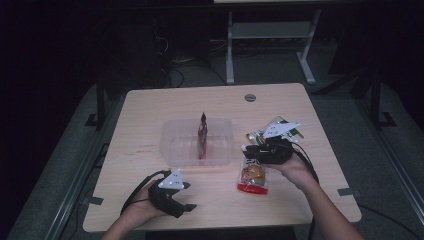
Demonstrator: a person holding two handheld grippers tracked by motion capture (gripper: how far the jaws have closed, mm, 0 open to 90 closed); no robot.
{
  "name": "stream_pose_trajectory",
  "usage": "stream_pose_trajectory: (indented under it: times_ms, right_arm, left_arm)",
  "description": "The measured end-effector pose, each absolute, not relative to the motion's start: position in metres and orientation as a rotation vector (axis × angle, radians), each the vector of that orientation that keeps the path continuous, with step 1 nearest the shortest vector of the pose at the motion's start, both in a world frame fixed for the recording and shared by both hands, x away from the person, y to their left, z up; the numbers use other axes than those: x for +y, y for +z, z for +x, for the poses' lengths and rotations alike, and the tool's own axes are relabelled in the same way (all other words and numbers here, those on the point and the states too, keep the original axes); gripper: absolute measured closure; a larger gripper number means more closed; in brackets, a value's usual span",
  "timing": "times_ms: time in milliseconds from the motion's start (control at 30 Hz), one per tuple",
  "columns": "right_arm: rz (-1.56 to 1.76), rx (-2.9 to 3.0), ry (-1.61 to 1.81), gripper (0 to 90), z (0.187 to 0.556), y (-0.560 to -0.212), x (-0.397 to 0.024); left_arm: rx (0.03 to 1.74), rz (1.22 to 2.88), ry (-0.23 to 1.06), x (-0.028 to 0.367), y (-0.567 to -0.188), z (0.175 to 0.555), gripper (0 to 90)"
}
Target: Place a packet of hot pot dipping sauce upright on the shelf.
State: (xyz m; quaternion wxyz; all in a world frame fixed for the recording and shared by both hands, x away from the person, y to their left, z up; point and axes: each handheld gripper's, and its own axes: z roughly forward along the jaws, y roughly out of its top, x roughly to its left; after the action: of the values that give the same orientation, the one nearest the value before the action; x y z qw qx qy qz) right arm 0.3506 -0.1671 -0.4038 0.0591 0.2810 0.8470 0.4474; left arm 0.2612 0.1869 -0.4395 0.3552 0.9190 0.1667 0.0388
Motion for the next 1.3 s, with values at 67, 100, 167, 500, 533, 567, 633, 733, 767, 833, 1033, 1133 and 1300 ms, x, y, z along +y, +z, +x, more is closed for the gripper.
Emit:
stream_pose_trajectory:
  times_ms: [67,100,167,500,533,567,633,733,767,833,1033,1133,1300]
  right_arm:
    - [0.877,2.579,1.302,88.0,0.358,-0.414,-0.172]
    - [0.877,2.579,1.302,88.0,0.358,-0.414,-0.172]
    - [0.893,2.570,1.252,89.5,0.363,-0.420,-0.178]
    - [0.994,2.594,1.103,89.6,0.376,-0.444,-0.190]
    - [0.998,2.600,1.095,89.6,0.377,-0.445,-0.191]
    - [0.986,2.608,1.075,89.6,0.380,-0.449,-0.191]
    - [0.985,2.614,1.070,89.6,0.380,-0.450,-0.190]
    - [0.980,2.645,1.013,89.7,0.381,-0.455,-0.188]
    - [0.975,2.665,0.978,89.7,0.381,-0.459,-0.186]
    - [0.977,2.674,0.965,89.8,0.382,-0.461,-0.185]
    - [0.944,2.723,0.986,89.8,0.378,-0.461,-0.178]
    - [0.909,2.755,0.991,89.8,0.374,-0.461,-0.170]
    - [0.865,2.792,0.995,89.8,0.368,-0.460,-0.160]
  left_arm:
    - [0.432,2.375,0.098,0.187,-0.440,0.262,27.3]
    - [0.432,2.375,0.097,0.186,-0.440,0.261,27.3]
    - [0.428,2.378,0.095,0.186,-0.440,0.262,27.4]
    - [0.424,2.380,0.093,0.184,-0.440,0.261,27.3]
    - [0.424,2.381,0.093,0.184,-0.441,0.261,27.3]
    - [0.423,2.381,0.093,0.185,-0.441,0.262,27.4]
    - [0.424,2.381,0.093,0.185,-0.440,0.262,27.4]
    - [0.426,2.381,0.090,0.185,-0.441,0.261,27.4]
    - [0.422,2.385,0.092,0.185,-0.441,0.262,27.3]
    - [0.419,2.388,0.090,0.184,-0.441,0.262,27.3]
    - [0.417,2.392,0.089,0.183,-0.441,0.261,27.4]
    - [0.415,2.393,0.089,0.183,-0.441,0.262,27.3]
    - [0.416,2.392,0.090,0.183,-0.441,0.262,27.3]
